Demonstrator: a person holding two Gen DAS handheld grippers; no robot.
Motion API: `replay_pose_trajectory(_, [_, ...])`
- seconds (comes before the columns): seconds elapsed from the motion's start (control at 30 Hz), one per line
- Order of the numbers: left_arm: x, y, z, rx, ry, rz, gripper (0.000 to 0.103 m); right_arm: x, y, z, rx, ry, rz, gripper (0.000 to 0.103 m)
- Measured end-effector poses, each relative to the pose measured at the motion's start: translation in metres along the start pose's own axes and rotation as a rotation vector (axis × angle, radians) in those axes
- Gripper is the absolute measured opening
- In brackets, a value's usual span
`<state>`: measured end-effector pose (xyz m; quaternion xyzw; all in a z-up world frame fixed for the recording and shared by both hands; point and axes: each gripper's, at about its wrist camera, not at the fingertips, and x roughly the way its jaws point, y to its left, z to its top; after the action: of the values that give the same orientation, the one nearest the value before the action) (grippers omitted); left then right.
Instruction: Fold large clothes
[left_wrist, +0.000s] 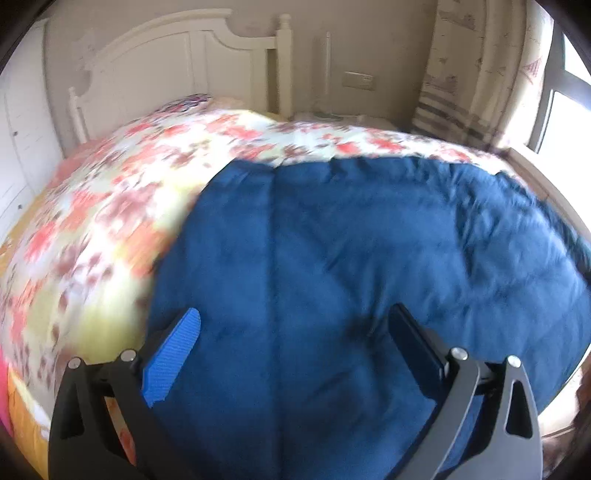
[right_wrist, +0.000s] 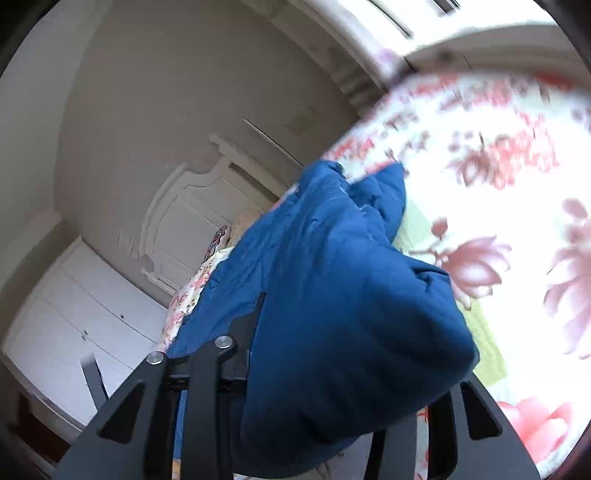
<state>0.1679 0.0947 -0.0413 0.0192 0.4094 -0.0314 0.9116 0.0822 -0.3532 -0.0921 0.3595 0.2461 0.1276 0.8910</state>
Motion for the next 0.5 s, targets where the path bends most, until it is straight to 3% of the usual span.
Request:
replay_pose_trajectory(0.17, [0.042, -0.043, 0.071, 0.061, 0.03, 0.007, 0.101, -0.017, 0.036, -0.005, -0.184, -0.059, -0.011, 0.041])
replay_pose_trajectory(0.27, [0.09, -0.072, 0.105, 0.077, 0.119, 0.014, 0.101, -0.024, 0.053, -0.01, -0.261, -0.077, -0.015, 0.041])
replay_pose_trajectory(0.33, [0.12, -0.094, 0.117, 0.129, 0.175, 0.028, 0.101, -0.029, 0.06, -0.011, -0.293, -0.08, -0.017, 0.041])
replay_pose_trajectory(0.4, [0.135, -0.107, 0.121, 0.175, 0.187, 0.09, 0.101, -0.034, 0.063, -0.011, -0.308, -0.081, -0.018, 0.041])
replay_pose_trajectory(0.5, [0.122, -0.102, 0.115, 0.135, 0.176, 0.048, 0.094, -0.034, 0.066, -0.008, -0.32, -0.08, -0.016, 0.041])
